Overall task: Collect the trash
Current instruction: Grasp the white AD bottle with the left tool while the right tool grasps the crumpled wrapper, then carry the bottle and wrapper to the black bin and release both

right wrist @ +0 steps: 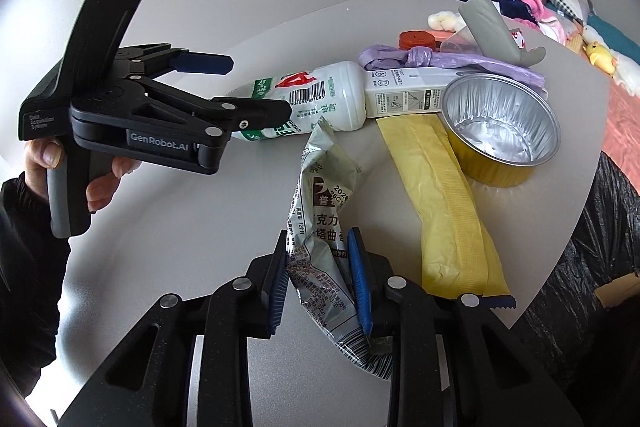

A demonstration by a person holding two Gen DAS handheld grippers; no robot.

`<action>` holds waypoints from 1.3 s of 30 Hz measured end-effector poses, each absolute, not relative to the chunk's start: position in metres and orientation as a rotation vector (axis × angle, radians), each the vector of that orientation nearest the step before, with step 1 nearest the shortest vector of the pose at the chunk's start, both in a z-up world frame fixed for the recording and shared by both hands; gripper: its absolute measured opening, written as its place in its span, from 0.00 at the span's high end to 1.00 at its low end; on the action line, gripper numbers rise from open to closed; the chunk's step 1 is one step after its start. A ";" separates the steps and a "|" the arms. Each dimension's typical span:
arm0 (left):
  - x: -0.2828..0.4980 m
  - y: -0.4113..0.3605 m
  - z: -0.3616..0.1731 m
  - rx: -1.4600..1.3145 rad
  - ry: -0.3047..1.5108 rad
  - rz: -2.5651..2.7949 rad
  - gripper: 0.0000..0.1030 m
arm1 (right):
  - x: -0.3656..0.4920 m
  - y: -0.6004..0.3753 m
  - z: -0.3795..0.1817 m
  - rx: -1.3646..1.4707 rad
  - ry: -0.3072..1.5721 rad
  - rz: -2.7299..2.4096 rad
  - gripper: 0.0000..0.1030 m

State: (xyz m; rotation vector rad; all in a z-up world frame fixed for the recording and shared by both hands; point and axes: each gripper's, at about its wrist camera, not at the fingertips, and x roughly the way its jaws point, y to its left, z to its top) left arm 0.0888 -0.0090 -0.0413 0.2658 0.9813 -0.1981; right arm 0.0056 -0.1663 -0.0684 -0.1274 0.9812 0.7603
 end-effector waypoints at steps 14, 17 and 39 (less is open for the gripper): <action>0.111 -0.006 -0.067 0.260 1.060 -0.228 0.06 | 0.001 -0.167 -0.069 -0.127 0.962 0.761 0.71; 0.108 -0.004 -0.066 0.256 1.035 -0.188 0.10 | 0.002 -0.168 -0.068 -0.117 0.968 0.762 0.71; 0.085 -0.004 -0.020 -0.045 0.905 -0.220 0.32 | 0.003 -0.216 -0.019 0.025 0.817 0.748 0.72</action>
